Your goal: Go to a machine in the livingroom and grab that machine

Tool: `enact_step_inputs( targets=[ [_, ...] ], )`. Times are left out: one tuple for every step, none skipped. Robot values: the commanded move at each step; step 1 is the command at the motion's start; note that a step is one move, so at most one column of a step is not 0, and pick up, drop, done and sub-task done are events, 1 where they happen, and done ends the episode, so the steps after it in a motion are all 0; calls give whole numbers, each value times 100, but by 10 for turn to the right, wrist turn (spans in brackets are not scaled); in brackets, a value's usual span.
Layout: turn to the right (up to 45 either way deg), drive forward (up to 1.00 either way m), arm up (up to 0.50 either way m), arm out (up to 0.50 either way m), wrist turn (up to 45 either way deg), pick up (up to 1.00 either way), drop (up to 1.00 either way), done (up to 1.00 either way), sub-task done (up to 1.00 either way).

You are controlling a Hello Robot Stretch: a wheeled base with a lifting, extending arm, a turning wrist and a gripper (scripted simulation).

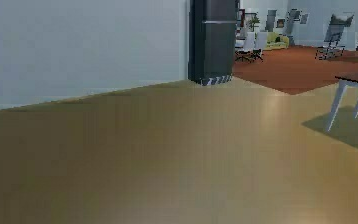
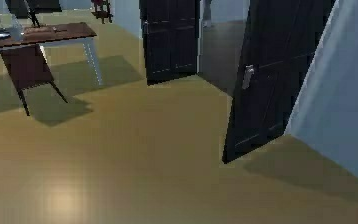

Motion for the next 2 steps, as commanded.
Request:
enact_step_inputs(
  targets=[
    [240,0,0,0,0,0,0,0,0],
    [0,100,0,0,0,0,0,0,0]
  ],
)
